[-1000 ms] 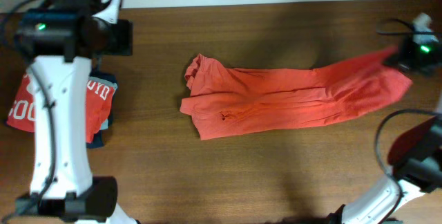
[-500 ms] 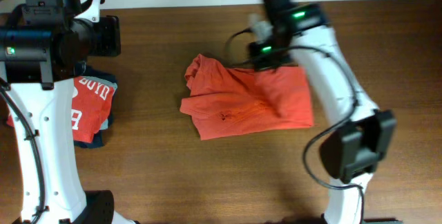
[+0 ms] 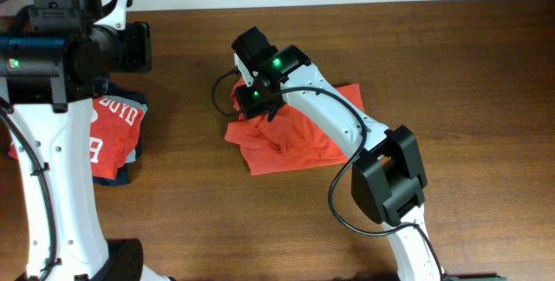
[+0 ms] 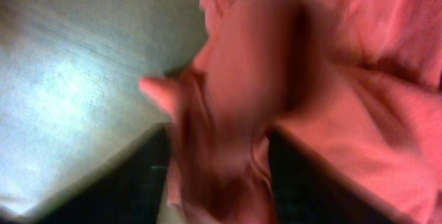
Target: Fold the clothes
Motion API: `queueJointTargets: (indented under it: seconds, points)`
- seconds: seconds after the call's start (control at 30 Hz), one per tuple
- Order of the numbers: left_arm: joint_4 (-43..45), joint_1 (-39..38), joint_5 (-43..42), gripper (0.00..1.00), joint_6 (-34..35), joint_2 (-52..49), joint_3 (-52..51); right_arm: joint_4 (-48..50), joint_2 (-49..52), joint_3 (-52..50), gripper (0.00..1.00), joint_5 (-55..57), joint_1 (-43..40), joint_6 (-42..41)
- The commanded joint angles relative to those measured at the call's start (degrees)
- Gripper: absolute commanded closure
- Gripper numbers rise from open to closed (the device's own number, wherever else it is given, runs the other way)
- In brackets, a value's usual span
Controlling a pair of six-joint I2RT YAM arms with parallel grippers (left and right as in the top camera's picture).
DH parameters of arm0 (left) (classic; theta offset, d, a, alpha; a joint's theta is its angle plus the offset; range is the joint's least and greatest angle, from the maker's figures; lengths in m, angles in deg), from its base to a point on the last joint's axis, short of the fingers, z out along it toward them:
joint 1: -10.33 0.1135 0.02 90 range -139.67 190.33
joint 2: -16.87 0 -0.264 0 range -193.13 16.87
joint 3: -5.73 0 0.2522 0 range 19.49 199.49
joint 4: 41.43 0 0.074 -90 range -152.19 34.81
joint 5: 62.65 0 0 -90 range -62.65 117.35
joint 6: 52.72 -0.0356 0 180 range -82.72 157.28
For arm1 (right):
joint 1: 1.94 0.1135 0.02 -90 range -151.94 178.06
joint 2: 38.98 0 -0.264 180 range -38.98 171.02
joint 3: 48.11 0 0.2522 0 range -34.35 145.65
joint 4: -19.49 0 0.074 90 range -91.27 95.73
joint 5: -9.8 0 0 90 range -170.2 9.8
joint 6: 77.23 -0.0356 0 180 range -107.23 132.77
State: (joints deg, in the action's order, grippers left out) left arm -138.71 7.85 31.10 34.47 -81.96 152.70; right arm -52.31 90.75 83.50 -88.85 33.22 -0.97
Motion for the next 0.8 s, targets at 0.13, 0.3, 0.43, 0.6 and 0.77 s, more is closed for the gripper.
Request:
queueJointTargets:
  seconds: [0.13,0.3,0.43,0.6,0.77]
  points:
    - [-0.4,0.3,0.6,0.43,-0.7,0.8,0.8,-1.9,-4.0,1.9,0.45,-9.8,-3.3,3.2]
    - [-0.4,0.3,0.6,0.42,-0.7,0.8,0.8,-8.7,-7.8,2.7,0.47,-9.6,-9.2,3.2]
    - [0.0,0.3,0.6,0.42,-0.7,0.8,0.8,-11.3,-6.5,-0.8,0.76,-9.6,-12.0,3.2]
    - [0.5,0.3,0.6,0.42,-0.7,0.8,0.8,-8.1,-4.5,-9.9,0.85,-9.6,-9.4,2.5]
    - [0.5,0.3,0.6,0.42,-0.7,0.8,0.8,3.1,-3.6,-19.3,0.90,-21.8,-3.1,5.2]
